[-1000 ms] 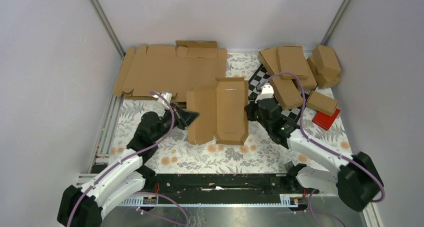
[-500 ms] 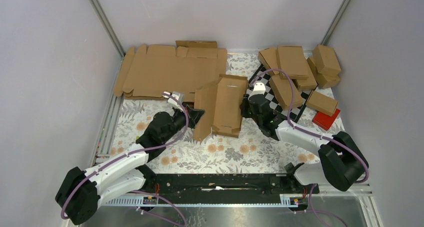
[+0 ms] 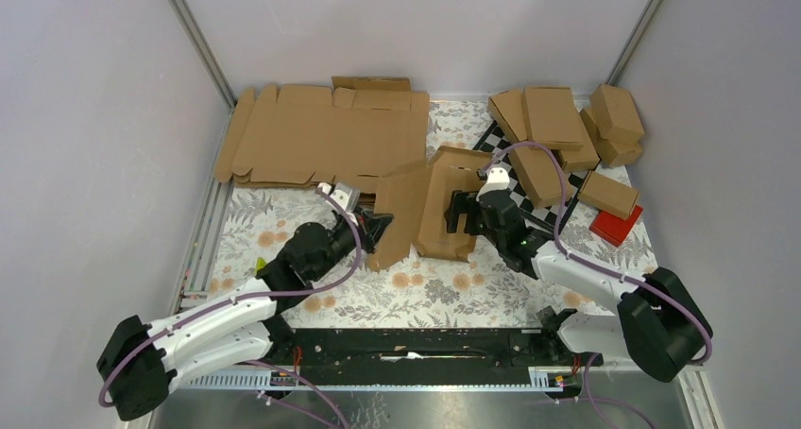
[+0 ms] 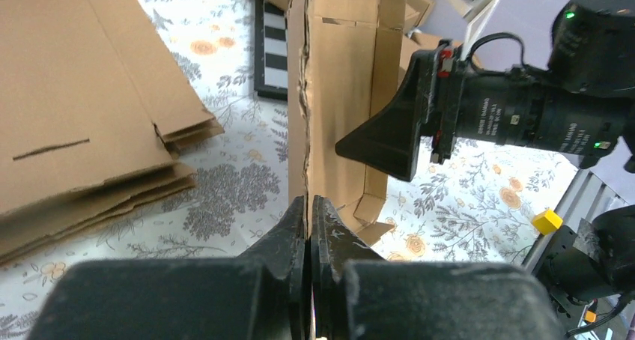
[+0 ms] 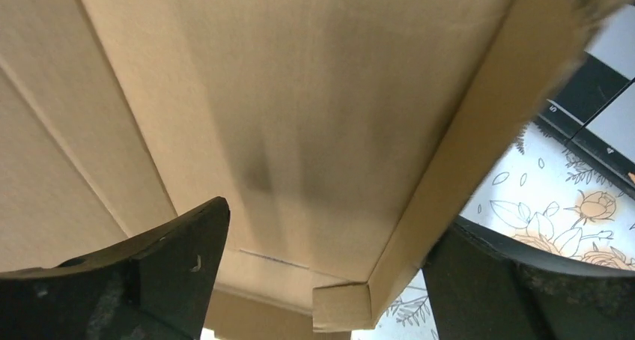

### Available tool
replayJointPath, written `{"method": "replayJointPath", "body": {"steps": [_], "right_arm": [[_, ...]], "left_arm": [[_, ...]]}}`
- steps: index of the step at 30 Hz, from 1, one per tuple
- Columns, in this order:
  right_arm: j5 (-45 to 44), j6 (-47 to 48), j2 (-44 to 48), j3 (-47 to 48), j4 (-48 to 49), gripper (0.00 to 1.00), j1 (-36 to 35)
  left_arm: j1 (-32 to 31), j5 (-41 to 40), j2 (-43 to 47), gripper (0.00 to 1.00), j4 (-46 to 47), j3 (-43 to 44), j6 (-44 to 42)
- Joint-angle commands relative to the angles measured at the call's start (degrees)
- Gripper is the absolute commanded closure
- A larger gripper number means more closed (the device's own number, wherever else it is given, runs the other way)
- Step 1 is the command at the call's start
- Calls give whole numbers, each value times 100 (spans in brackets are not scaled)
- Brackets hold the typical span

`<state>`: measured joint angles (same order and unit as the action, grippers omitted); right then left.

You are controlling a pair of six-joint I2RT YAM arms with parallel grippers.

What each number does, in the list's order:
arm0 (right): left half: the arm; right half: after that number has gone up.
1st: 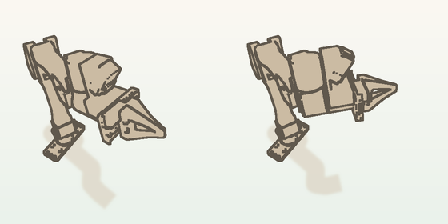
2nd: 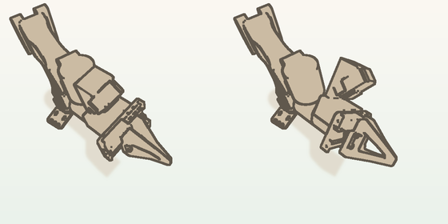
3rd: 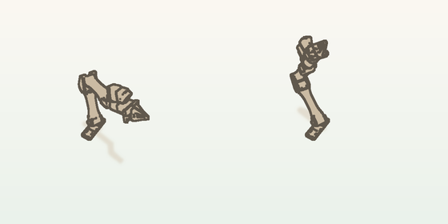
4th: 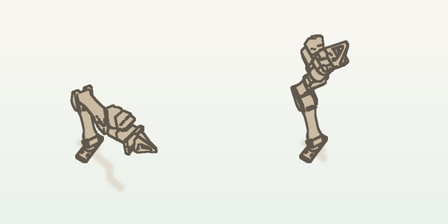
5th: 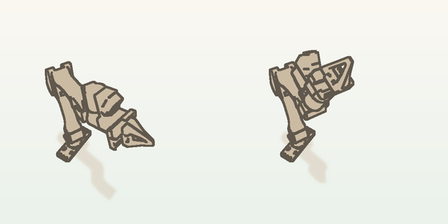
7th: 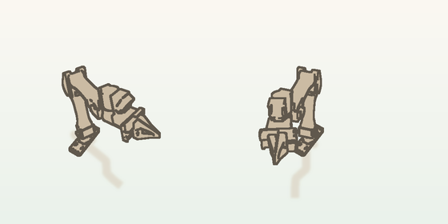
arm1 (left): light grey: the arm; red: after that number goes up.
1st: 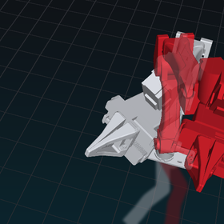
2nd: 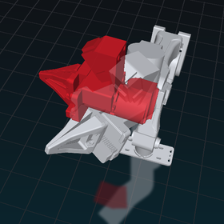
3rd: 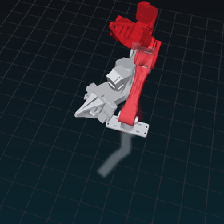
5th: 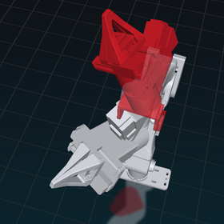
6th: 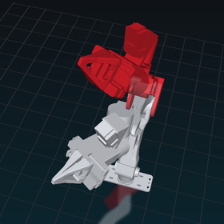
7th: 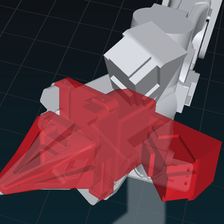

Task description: Fold the paper box

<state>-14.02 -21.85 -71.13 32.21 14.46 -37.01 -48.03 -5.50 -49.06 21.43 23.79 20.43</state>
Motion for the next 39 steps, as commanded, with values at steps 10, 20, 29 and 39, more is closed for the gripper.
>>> {"method": "replayJointPath", "body": {"steps": [10,20,29,39], "right_arm": [[659,-278,407,-339,-606,1,-43],[1209,-416,152,-472,-508,5,-42],[830,-1040,528,-675,-129,13,-41],[1899,-766,452,-433,-245,3,-71]], "left_arm": [[-221,-398,338,100,934,-481,-347],[-350,-315,222,100,1921,-1156,16],[-509,-188,198,100,2684,-1531,327],[-559,-241,85,100,2650,-1469,260]]}}
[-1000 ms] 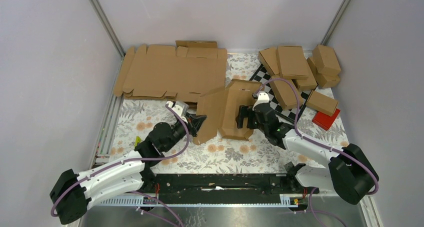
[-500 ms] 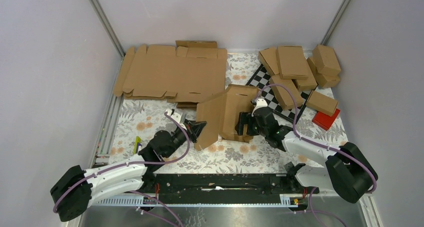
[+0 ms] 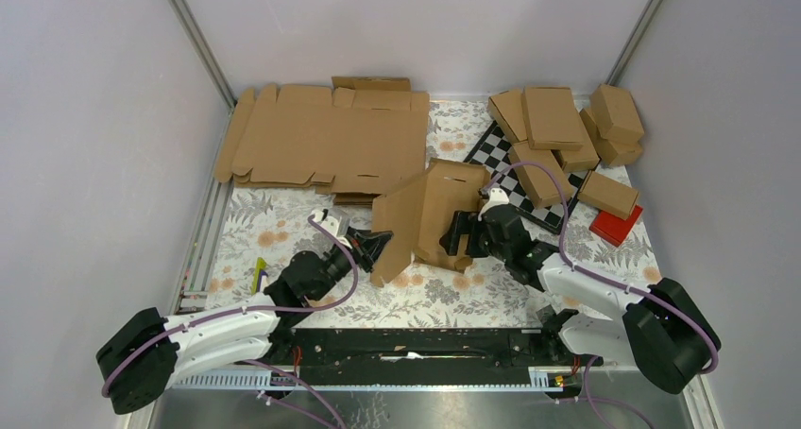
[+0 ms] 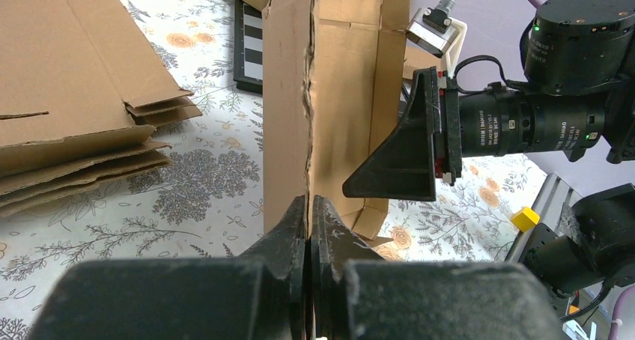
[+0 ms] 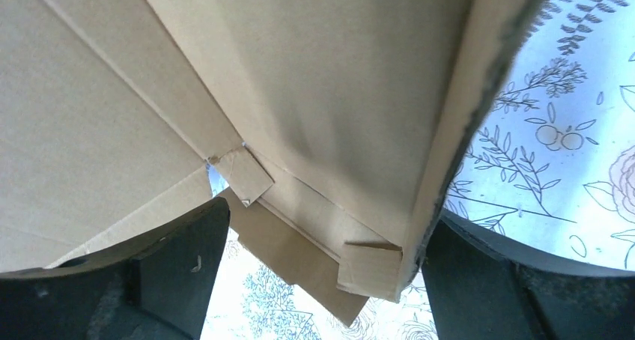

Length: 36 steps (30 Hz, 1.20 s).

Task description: Fold the paper box

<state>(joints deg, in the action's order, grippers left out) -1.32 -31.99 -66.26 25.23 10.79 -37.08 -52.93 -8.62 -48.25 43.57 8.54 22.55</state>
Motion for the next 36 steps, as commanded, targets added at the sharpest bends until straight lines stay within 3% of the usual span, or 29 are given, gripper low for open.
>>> {"method": "replayJointPath", "body": {"steps": [1,5,12,16,19,36], "right_arm": [[614,309,-84,271,14,1,-78],[290,134,-115,145,-175,0,-105],[-1326,-217,461,147,-1034,0,-106],[-1517,-23,485,346,-1762,0,-106],[-1303,195,479,455,-1972,1,-105],[1036,987,60,309,-952,0,-141]], "left_arm": [[-69,46,21,100,421,41,30],[-71,-127,112,100,333,-35,0],[-76,-588,412,100,-400,136,-118],[-76,-630,462,100,-662,233,-171],[-71,-622,433,100,-671,249,-163],[-73,-327,90,100,-680,476,-112]]}}
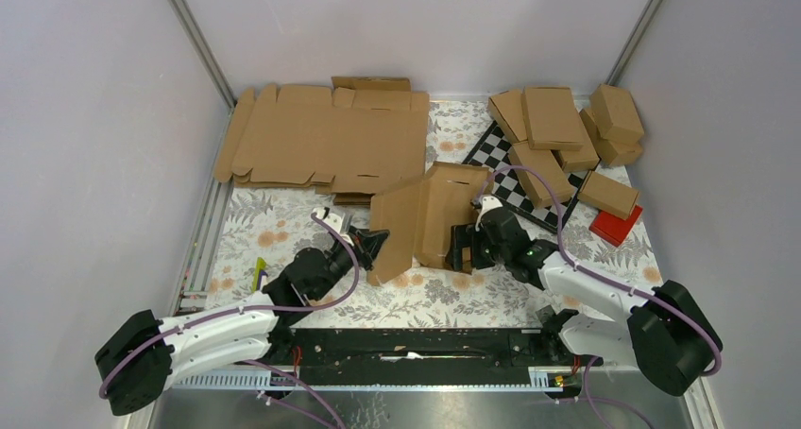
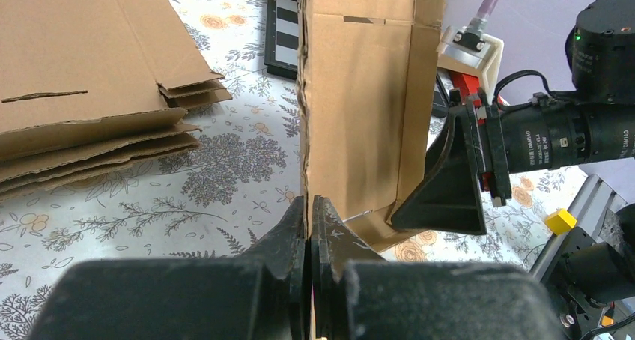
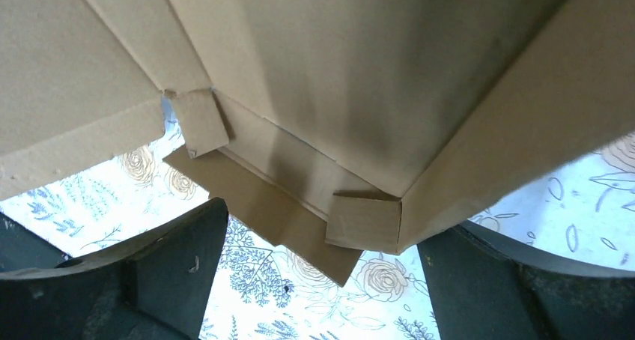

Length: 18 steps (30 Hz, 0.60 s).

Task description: Fold the paper box

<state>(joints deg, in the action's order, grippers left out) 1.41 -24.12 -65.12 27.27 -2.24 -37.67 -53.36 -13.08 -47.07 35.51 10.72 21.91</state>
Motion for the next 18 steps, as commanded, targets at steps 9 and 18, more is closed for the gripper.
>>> {"method": "replayJointPath", "body": {"steps": [9,18], "right_arm": [[-1,0,-295,233,265,0,-753],[-1060,-111,-423,383,-93,0,-926]], "left_arm": [[-39,442,-358,100,347,394,232],[-34,469,-371,100,286,448,349]]}}
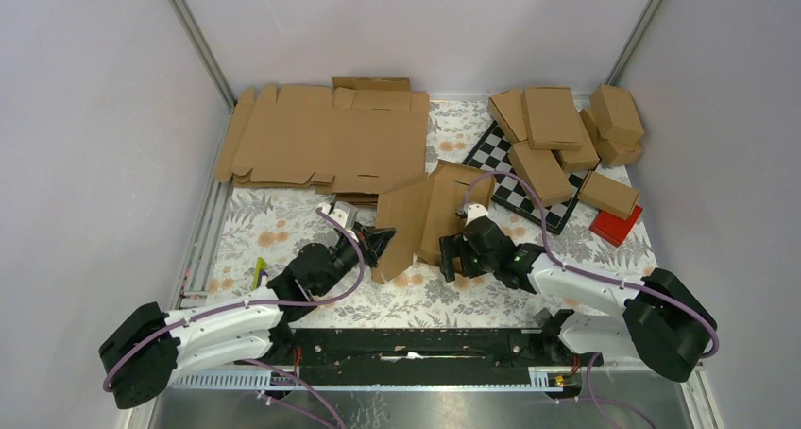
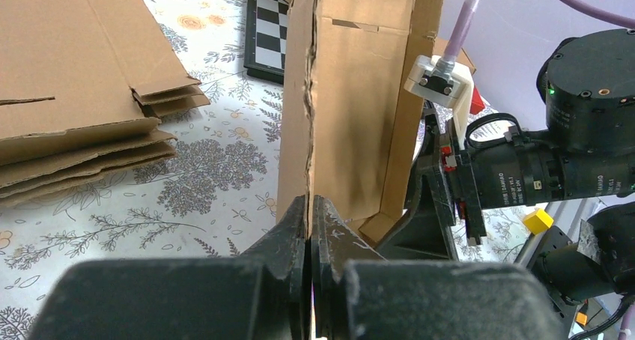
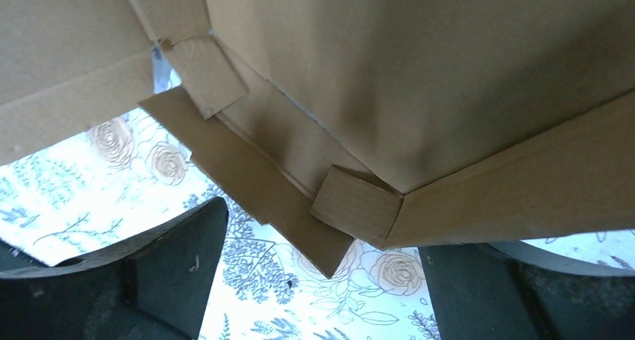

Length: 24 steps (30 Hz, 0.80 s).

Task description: Fold the paper box

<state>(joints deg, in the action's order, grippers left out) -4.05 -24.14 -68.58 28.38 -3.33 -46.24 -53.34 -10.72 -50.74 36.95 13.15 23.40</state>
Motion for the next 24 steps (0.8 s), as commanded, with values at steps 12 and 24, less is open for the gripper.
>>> {"method": "replayJointPath", "body": {"steps": [12,24], "right_arm": [[-776,-171,-266,103,508,15,-96],[-1430,-742,-421,47,935,40,-96]], "left_arm": [[-43,228,64,100,14,223,191],[-33,355,-72,100,22,250,213]]}}
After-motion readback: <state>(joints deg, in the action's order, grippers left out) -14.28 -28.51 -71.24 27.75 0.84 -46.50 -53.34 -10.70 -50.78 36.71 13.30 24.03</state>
